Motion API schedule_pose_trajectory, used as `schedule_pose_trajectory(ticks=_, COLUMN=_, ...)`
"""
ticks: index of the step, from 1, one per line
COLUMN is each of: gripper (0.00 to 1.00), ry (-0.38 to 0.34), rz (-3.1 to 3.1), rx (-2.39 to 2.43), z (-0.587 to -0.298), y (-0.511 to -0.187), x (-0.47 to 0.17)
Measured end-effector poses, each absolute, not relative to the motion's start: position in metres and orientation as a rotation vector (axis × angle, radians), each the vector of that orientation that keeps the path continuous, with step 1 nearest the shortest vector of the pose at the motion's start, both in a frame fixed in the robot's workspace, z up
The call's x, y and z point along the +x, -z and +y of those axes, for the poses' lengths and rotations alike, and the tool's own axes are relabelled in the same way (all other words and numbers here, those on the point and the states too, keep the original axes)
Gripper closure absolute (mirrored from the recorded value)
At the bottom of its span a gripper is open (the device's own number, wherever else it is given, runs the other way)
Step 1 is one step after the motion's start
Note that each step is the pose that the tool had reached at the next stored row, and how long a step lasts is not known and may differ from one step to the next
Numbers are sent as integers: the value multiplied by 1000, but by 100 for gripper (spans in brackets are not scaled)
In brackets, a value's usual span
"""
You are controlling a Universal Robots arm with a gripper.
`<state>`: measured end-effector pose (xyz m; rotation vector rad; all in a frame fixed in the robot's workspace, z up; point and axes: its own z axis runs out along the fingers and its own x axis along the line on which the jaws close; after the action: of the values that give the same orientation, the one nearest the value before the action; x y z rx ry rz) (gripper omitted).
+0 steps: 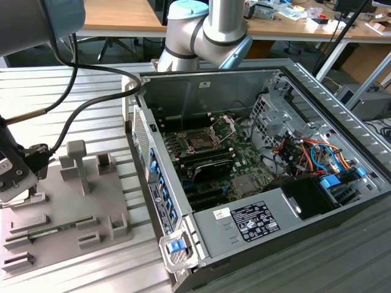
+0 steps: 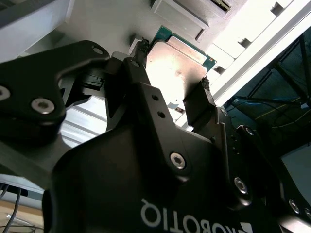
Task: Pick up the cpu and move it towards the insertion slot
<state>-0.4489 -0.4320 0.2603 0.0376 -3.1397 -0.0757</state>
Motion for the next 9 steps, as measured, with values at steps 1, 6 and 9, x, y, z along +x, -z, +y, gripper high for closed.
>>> schedule_pose_trajectory(ticks=1, gripper=45, ry=76, rz=-3140, rx=38, z=-432, y=-261, x=-449)
schedule_pose_trajectory(ticks=6, gripper=45, ry=76, rz=-3140, rx=38, z=-432, y=-269, x=-449)
schedule_pose_trajectory(ticks=9, gripper=45, ry=76, rz=-3140, rx=38, z=-432, y=-271, x=-449)
